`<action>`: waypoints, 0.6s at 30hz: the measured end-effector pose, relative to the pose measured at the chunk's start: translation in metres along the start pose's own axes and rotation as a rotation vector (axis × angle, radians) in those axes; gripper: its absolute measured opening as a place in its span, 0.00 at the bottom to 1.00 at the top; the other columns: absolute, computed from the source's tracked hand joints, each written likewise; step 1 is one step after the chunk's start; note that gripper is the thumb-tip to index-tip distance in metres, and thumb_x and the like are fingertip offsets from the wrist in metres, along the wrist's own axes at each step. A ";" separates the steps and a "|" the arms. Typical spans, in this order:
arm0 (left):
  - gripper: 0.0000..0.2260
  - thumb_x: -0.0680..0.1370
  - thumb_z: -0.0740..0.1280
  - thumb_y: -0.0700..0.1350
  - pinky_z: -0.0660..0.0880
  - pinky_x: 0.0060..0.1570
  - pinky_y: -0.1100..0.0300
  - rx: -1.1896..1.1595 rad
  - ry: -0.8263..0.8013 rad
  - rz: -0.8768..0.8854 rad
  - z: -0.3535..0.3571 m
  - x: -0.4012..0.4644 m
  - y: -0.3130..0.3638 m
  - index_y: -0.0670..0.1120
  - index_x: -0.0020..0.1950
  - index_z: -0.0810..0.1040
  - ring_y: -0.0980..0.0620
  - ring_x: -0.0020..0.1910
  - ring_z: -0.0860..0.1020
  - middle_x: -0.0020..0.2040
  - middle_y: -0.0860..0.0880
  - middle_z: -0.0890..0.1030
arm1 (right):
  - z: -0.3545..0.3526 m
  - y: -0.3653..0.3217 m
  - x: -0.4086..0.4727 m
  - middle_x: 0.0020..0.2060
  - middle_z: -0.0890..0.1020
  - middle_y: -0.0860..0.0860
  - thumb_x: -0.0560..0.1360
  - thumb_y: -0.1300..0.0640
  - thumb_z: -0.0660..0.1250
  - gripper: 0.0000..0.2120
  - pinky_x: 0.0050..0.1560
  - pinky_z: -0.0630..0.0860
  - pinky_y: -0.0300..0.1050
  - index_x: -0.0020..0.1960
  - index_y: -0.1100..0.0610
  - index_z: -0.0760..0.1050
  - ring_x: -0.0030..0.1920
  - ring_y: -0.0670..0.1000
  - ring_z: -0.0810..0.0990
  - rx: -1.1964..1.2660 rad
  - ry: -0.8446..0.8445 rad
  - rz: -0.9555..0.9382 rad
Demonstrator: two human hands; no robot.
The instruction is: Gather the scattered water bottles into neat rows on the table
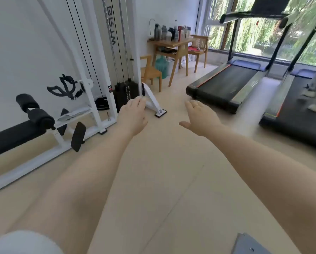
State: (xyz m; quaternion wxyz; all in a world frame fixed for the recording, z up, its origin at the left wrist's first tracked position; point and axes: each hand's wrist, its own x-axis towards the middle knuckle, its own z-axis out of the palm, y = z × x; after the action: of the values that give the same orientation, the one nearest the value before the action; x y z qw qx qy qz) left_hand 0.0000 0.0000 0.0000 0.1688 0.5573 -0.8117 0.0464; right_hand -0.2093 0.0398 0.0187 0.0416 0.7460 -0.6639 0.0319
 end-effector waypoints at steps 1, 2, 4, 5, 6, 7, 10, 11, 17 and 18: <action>0.24 0.75 0.61 0.39 0.69 0.56 0.49 -0.003 -0.047 -0.047 0.009 -0.005 0.002 0.40 0.69 0.60 0.42 0.65 0.67 0.70 0.42 0.66 | 0.009 -0.001 -0.002 0.72 0.64 0.58 0.76 0.44 0.60 0.33 0.65 0.65 0.51 0.73 0.62 0.54 0.71 0.58 0.63 0.012 -0.044 0.022; 0.23 0.74 0.60 0.38 0.70 0.52 0.49 -0.049 -0.057 -0.077 0.020 -0.007 0.002 0.40 0.68 0.61 0.41 0.62 0.69 0.68 0.42 0.67 | 0.020 0.000 -0.001 0.69 0.67 0.58 0.77 0.45 0.60 0.30 0.59 0.68 0.50 0.71 0.62 0.57 0.68 0.58 0.66 0.046 -0.060 0.029; 0.20 0.74 0.60 0.37 0.69 0.43 0.50 -0.084 -0.139 -0.128 0.052 -0.015 -0.002 0.40 0.65 0.64 0.39 0.55 0.72 0.63 0.41 0.70 | 0.048 0.006 -0.001 0.64 0.71 0.58 0.77 0.45 0.60 0.26 0.54 0.68 0.50 0.66 0.62 0.62 0.64 0.59 0.70 0.079 -0.124 0.059; 0.19 0.74 0.60 0.38 0.70 0.42 0.50 -0.111 -0.199 -0.178 0.066 -0.017 -0.004 0.40 0.65 0.64 0.39 0.54 0.72 0.63 0.41 0.70 | 0.063 0.008 0.002 0.64 0.71 0.59 0.77 0.45 0.59 0.26 0.56 0.68 0.50 0.66 0.63 0.62 0.64 0.59 0.70 0.102 -0.171 0.079; 0.21 0.75 0.61 0.39 0.71 0.44 0.50 -0.144 -0.249 -0.230 0.081 -0.019 -0.007 0.41 0.67 0.63 0.39 0.56 0.72 0.64 0.41 0.70 | 0.077 0.010 0.006 0.65 0.71 0.60 0.77 0.46 0.59 0.26 0.58 0.68 0.50 0.66 0.63 0.62 0.65 0.59 0.69 0.136 -0.215 0.105; 0.23 0.75 0.61 0.40 0.72 0.47 0.49 -0.180 -0.288 -0.280 0.094 -0.016 -0.012 0.42 0.69 0.61 0.40 0.59 0.71 0.66 0.42 0.69 | 0.091 0.014 0.012 0.65 0.70 0.61 0.78 0.46 0.59 0.26 0.59 0.68 0.51 0.67 0.64 0.61 0.66 0.60 0.69 0.168 -0.237 0.127; 0.26 0.75 0.64 0.43 0.71 0.57 0.49 -0.306 -0.345 -0.404 0.129 0.002 -0.023 0.44 0.72 0.58 0.41 0.64 0.70 0.70 0.43 0.68 | 0.121 0.022 0.039 0.66 0.70 0.61 0.78 0.46 0.58 0.26 0.59 0.69 0.51 0.67 0.64 0.62 0.65 0.60 0.69 0.199 -0.297 0.150; 0.27 0.75 0.65 0.43 0.71 0.59 0.49 -0.346 -0.350 -0.427 0.140 0.011 -0.027 0.44 0.72 0.59 0.41 0.64 0.70 0.70 0.43 0.68 | 0.131 0.024 0.052 0.66 0.70 0.61 0.78 0.47 0.58 0.25 0.58 0.69 0.51 0.67 0.64 0.62 0.65 0.60 0.69 0.202 -0.315 0.145; 0.26 0.74 0.67 0.44 0.70 0.61 0.50 -0.429 -0.402 -0.428 0.195 0.112 -0.054 0.43 0.70 0.62 0.43 0.64 0.70 0.67 0.43 0.71 | 0.171 0.050 0.171 0.65 0.71 0.61 0.78 0.49 0.58 0.23 0.61 0.71 0.54 0.67 0.63 0.62 0.65 0.61 0.70 0.246 -0.412 0.153; 0.26 0.74 0.66 0.44 0.70 0.60 0.50 -0.452 -0.412 -0.425 0.202 0.138 -0.060 0.43 0.70 0.63 0.43 0.63 0.71 0.67 0.43 0.71 | 0.173 0.057 0.197 0.65 0.71 0.61 0.78 0.49 0.59 0.23 0.61 0.71 0.54 0.67 0.63 0.62 0.65 0.61 0.70 0.258 -0.413 0.165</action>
State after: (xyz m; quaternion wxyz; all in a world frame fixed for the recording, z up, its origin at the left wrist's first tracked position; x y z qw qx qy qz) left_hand -0.0340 -0.1981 -0.1518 0.1265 0.6596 -0.6847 -0.2831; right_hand -0.2446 -0.1795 -0.1323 -0.1934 0.6792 -0.7072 -0.0335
